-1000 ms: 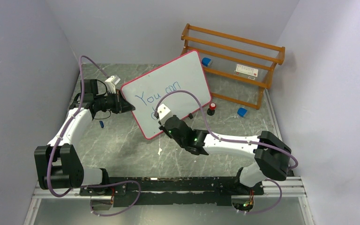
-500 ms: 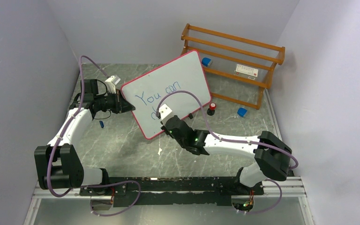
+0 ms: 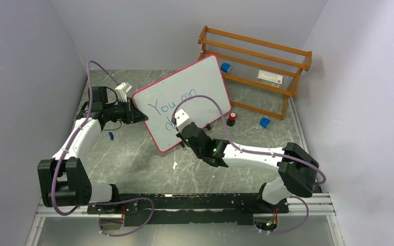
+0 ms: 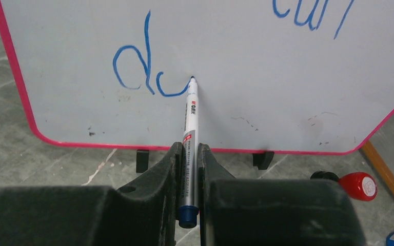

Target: Write a sentence on the whiteboard

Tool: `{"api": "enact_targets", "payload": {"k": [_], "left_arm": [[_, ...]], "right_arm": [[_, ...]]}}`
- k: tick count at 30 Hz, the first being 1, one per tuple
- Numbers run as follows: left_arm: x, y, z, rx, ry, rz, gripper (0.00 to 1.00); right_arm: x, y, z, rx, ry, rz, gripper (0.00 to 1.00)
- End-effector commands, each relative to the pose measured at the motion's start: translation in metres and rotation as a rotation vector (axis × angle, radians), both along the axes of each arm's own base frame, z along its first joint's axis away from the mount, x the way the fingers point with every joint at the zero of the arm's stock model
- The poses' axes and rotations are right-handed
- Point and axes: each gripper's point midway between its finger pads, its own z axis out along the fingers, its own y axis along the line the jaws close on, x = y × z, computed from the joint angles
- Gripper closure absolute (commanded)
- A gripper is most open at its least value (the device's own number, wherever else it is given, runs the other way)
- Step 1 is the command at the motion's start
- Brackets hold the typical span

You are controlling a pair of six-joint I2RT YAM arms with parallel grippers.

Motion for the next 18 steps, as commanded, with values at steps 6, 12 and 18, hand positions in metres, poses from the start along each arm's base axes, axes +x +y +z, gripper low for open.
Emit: {"api": "enact_targets", "payload": {"k": [6, 12, 18], "left_arm": [[0.015, 0.026, -0.029, 0.18, -0.028, 0.087, 0.95], [0.015, 0.027, -0.028, 0.183, -0.028, 0.09, 0.95], [0.015, 0.027, -0.029, 0.183, -0.024, 0.091, 0.95]], "right_arm": [[0.015, 0.017, 0.024, 0.074, -0.047, 0.0, 1.0], [0.01, 0.021, 0.023, 0.081, -0.034, 0.039, 1.0], [0.004, 0.024, 0.02, 0.088, -0.017, 0.072, 1.0]]}}
